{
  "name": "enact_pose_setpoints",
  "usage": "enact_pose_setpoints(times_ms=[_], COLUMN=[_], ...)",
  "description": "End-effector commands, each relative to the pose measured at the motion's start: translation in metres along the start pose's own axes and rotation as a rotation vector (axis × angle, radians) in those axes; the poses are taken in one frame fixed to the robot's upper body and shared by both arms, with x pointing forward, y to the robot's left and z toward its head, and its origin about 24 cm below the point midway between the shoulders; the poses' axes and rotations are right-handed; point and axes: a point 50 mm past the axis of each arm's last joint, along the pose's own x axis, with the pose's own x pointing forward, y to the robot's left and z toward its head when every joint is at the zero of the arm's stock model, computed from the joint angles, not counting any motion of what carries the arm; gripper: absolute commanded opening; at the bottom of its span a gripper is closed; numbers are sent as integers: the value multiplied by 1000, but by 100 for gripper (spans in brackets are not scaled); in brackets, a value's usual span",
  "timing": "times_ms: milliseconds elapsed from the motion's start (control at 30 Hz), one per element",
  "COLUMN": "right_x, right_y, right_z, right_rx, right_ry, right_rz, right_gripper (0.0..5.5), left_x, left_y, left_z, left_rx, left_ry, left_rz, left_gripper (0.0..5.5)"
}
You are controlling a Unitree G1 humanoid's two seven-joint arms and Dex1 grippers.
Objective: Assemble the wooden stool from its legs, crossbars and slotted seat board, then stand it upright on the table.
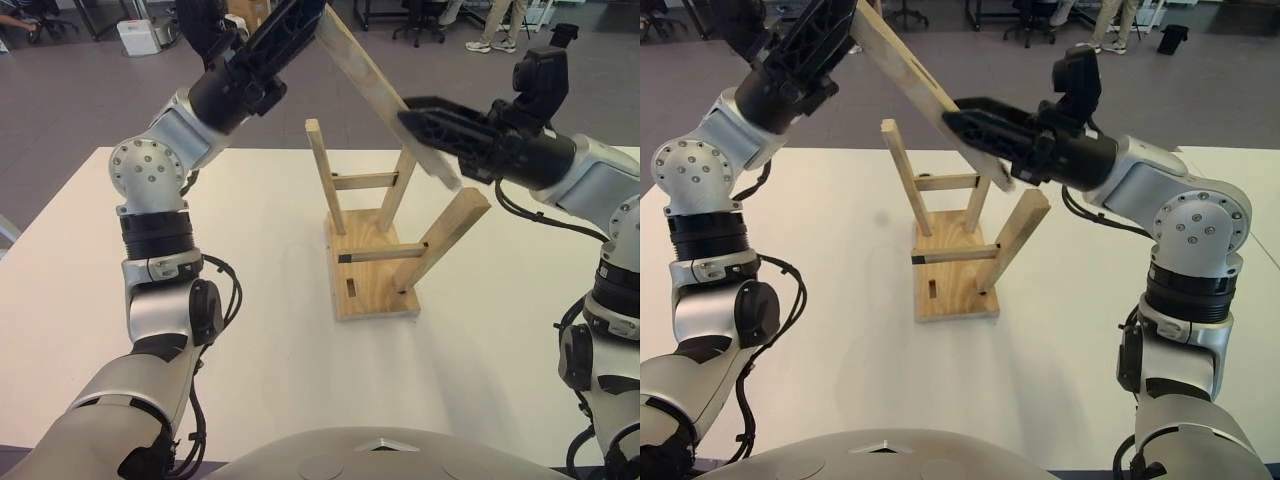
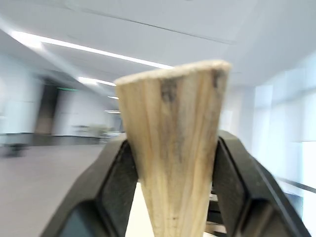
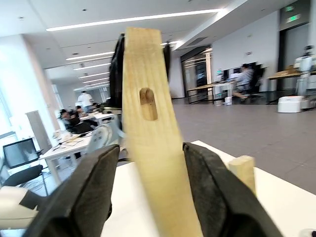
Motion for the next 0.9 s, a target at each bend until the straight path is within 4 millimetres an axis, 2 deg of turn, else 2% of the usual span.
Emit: enact_pose_setpoints(times_ms=[33,100,133,167,233,300,367,433,533,633,667,800,900], right_x=[-8,-39,-57,-78,-114,-153,-172,-168,-154,-139,-137,-137,-122], right_y=[9,-11,-21,-30,-34,-31,-25,-20,-23,-22,-20,-22,-18], right_z=[17,21,18,11,-12,-54,-97,-129,-154,-207,-217,-232,-248], right_rx=[-89,-99,-97,-81,-57,-20,30,66,138,244,261,295,320], right_ry=[-145,-280,-328,-370,-383,-286,-152,-52,-32,71,84,130,227], right_rz=[-48,-296,-425,-552,-734,-930,-1042,-1060,-1046,-1075,-1081,-1115,-1068], right_gripper=[311,311,311,311,311,311,311,311,311,311,311,311,311], left_x=[8,0,-5,-13,-28,-51,-74,-92,-106,-116,-121,-119,-117], left_y=[-20,-34,-36,-36,-34,-31,-26,-19,-19,-19,-18,-22,-27], left_z=[36,72,81,81,65,42,28,24,14,2,-6,-38,-56], left_rx=[169,275,312,346,342,292,269,265,280,252,249,220,189], left_ry=[1,-37,-34,2,110,248,370,427,493,408,409,452,418], left_rz=[-71,-96,-82,-60,-25,-17,-24,-19,-56,-86,-83,-115,-153], left_gripper=[204,204,204,204,204,204,204,204,204,204,204,204,204])
